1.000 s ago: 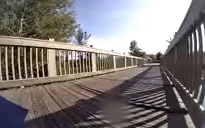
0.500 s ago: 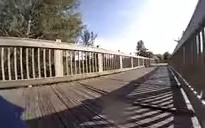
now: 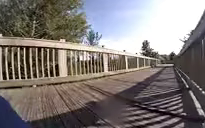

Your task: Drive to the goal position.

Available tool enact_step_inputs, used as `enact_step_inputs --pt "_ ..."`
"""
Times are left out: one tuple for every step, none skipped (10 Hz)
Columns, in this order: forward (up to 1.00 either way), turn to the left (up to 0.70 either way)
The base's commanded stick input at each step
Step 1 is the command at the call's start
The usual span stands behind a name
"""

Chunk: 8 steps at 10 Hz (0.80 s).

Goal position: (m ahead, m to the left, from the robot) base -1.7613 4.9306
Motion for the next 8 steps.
enact_step_inputs --pt "1.0 0.0" --pt "1.0 0.0" --pt "1.0 0.0" --pt "1.0 0.0" --pt "1.0 0.0" --pt "0.73 0.12" --pt "0.0 0.45" --pt "0.0 0.45"
